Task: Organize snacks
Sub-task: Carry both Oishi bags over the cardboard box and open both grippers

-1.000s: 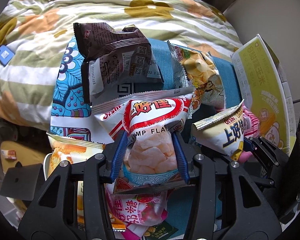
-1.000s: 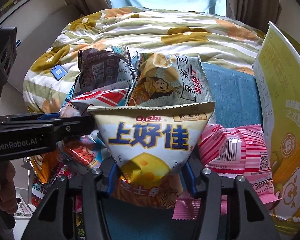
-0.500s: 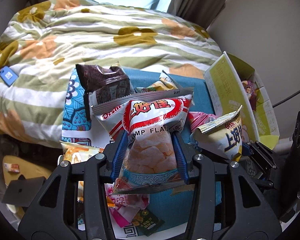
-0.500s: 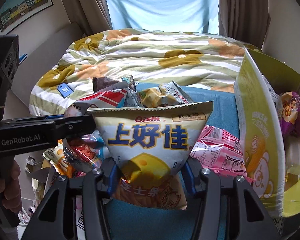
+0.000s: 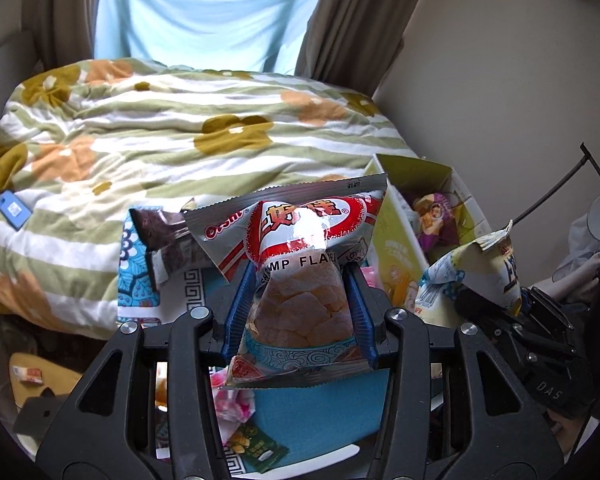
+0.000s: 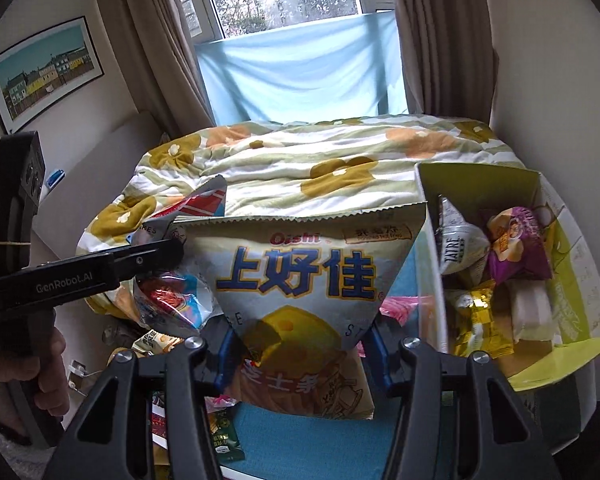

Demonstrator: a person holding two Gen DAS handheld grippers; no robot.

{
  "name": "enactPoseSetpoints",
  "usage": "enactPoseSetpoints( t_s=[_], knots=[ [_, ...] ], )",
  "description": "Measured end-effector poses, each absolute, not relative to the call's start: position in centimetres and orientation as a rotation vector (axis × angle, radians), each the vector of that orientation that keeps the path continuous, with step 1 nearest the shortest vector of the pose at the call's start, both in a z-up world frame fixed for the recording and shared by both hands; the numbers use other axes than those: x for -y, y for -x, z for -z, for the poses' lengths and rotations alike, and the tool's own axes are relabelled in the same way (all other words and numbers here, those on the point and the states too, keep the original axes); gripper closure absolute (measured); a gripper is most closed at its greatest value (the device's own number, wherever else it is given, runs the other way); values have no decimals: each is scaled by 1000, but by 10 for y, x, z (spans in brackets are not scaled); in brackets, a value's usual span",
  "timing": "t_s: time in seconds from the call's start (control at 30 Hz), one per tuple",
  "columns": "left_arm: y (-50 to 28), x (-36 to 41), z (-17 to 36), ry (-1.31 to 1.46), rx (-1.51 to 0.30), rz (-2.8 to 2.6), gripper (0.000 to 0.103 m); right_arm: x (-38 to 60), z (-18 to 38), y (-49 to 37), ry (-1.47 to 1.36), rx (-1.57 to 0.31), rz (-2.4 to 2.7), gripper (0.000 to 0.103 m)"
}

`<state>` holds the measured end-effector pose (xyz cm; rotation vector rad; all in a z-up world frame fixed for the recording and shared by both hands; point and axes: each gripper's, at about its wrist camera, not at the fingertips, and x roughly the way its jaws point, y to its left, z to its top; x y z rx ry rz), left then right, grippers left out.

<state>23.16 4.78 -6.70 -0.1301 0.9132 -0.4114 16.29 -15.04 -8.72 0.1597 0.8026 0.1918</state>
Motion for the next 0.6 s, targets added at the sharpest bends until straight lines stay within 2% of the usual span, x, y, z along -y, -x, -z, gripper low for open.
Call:
enactPoseSetpoints(
  t_s=[0.27,0.53,0.57,0.6],
  knots=[
    [-235,62,44,94,-859,490,61,242,44,-155,-166,-707,-85,54],
    [-246,188,78,85,-932,520,60,344,36,-161,-121,-722,-35,54],
    [-246,200,85,85,-945,512,57,354,38,-162,-122,-727,-36,54],
    [-244,210,92,81,-960,503,49,364,40,-164,-125,-735,-40,54]
  ],
)
